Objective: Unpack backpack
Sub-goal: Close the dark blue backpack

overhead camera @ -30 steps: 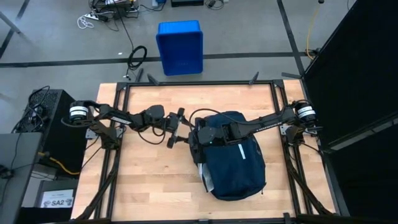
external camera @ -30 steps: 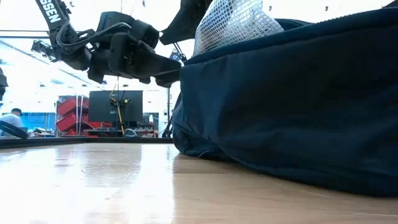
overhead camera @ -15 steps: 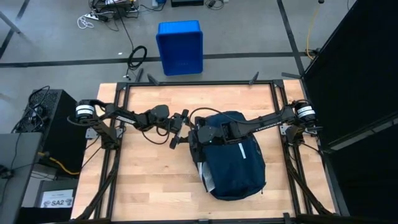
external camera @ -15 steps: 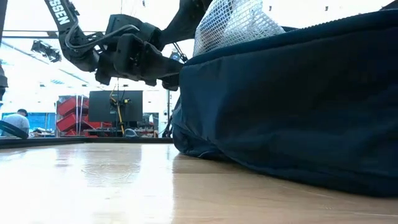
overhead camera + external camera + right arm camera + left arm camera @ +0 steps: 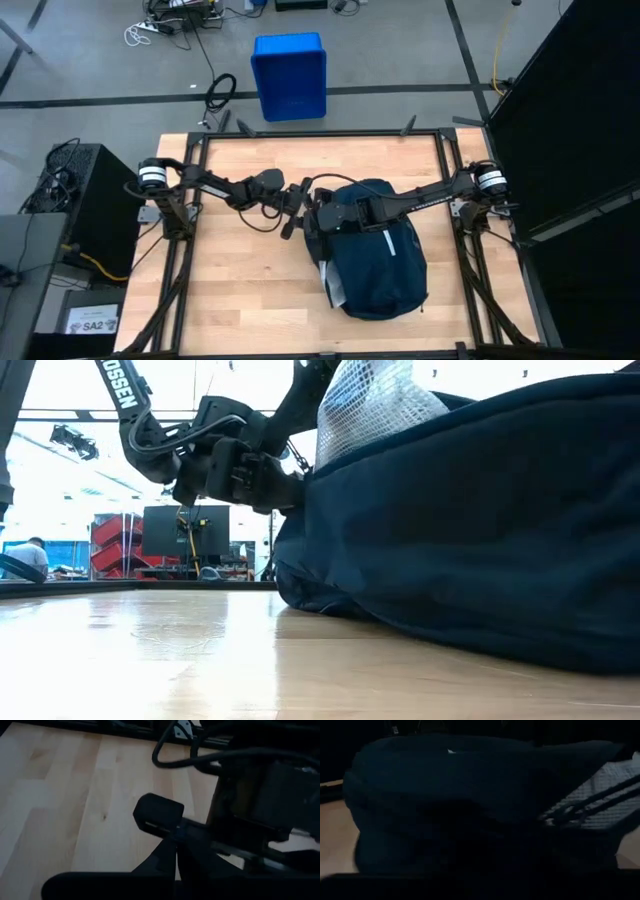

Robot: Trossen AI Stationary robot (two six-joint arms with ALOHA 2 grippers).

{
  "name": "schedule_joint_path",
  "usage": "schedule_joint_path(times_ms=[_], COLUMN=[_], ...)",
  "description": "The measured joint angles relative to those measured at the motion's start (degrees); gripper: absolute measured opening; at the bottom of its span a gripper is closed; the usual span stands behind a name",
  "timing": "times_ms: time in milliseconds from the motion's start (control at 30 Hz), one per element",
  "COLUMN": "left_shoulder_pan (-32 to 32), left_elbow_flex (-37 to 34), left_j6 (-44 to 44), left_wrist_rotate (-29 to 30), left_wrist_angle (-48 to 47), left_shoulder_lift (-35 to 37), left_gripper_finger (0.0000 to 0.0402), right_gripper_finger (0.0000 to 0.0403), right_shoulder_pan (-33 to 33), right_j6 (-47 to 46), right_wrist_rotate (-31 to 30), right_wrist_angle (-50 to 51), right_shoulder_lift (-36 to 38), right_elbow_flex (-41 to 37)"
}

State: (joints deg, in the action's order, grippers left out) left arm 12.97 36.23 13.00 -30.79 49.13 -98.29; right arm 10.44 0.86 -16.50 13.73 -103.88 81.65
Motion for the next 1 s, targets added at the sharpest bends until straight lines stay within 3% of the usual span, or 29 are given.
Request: schedule_joint_path(times_ms=[100, 200, 733, 1000], left_shoulder_pan=[0.54, 1.44, 2.10, 2.21], left_elbow_flex=[0.00, 0.00, -0.02, -0.02], left_j6=[1.24, 1.41, -1.35, -3.17], left_wrist_rotate=[-0.37, -1.22, -2.69, -6.38], left_wrist_angle=[-0.99, -1.32, 0.52, 2.21], left_shoulder_lift=[0.31, 0.34, 0.42, 0.42], left_gripper_finger=[0.0026, 0.0007, 0.0000, 0.0000], right_gripper_finger=[0.0000, 0.0000, 0.0000, 0.0000], right_shoulder_pan=[0.22, 0.82, 9.58, 13.61], right_j6=[-1.12, -2.16, -15.68, -23.28], right_wrist_rotate=[-0.11, -0.64, -1.89, -3.56], right_wrist_angle=[1.50, 2.97, 8.27, 10.71], right_shoulder_lift=[0.00, 0.00, 0.00, 0.00], right_elbow_flex=[0.00, 0.00, -0.02, -0.02])
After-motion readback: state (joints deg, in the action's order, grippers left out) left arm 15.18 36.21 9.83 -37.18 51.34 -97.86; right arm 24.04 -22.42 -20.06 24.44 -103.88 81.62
